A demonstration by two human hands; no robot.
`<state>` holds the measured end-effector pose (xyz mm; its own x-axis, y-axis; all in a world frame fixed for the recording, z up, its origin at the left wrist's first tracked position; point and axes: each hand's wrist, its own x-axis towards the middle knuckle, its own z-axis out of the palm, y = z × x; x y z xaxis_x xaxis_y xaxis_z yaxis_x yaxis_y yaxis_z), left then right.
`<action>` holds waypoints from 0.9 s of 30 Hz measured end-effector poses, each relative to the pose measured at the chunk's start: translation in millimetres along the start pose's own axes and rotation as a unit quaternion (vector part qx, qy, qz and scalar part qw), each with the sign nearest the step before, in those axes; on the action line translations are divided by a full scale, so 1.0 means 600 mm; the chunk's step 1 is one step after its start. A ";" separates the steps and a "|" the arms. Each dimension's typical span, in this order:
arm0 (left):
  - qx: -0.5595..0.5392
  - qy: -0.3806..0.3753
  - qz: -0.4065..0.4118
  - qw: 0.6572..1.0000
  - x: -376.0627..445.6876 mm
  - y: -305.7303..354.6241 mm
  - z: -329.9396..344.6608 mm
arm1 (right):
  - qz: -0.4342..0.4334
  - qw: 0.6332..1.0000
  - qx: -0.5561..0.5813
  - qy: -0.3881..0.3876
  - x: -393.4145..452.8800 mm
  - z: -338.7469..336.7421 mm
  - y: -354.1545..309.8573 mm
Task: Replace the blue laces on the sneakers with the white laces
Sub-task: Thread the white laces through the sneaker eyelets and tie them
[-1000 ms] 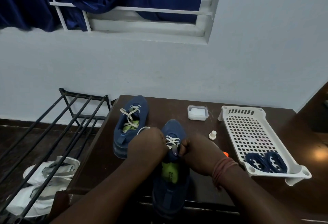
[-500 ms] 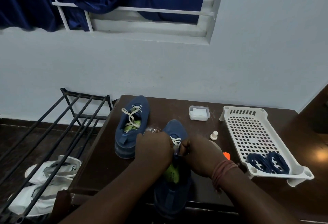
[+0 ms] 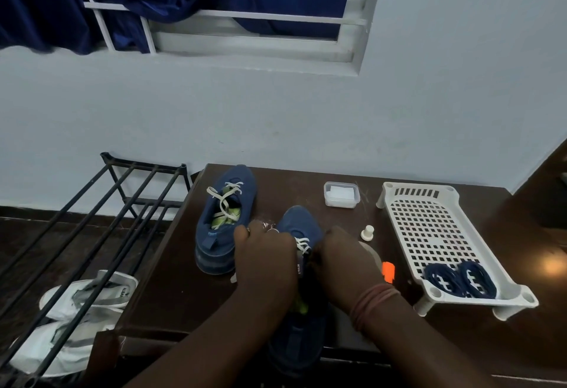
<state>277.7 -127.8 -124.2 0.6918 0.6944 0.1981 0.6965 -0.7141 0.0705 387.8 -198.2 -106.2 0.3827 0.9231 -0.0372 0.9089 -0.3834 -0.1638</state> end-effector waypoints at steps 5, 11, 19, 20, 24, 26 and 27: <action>0.033 -0.038 -0.043 0.998 0.004 0.010 -0.007 | -0.002 1.000 -0.006 -0.020 0.008 0.023 -0.005; -0.012 -0.079 -0.106 0.991 0.009 0.017 0.004 | 0.009 0.999 -0.021 -0.029 0.016 0.027 -0.007; -0.060 -0.122 -0.149 0.979 0.016 0.015 0.004 | 0.033 0.996 0.010 -0.080 0.037 0.018 0.002; -0.061 -0.121 -0.150 0.979 0.015 0.017 0.003 | 0.035 0.995 0.016 -0.095 0.042 0.017 0.006; -0.031 -0.105 -0.138 0.984 0.013 0.017 0.009 | 0.032 0.996 -0.014 -0.088 0.043 0.029 0.003; -0.040 -0.097 -0.142 0.984 0.013 0.017 0.012 | 0.018 0.997 -0.030 -0.071 0.042 0.031 0.001; -0.045 -0.097 -0.146 0.983 0.014 0.016 0.013 | 0.020 0.997 -0.027 -0.068 0.039 0.029 0.000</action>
<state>291.9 -128.2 -129.4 0.4941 0.8688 -0.0333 0.8574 -0.4805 0.1844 393.7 -175.8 -124.3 0.3962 0.9009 -0.1773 0.9024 -0.4177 -0.1056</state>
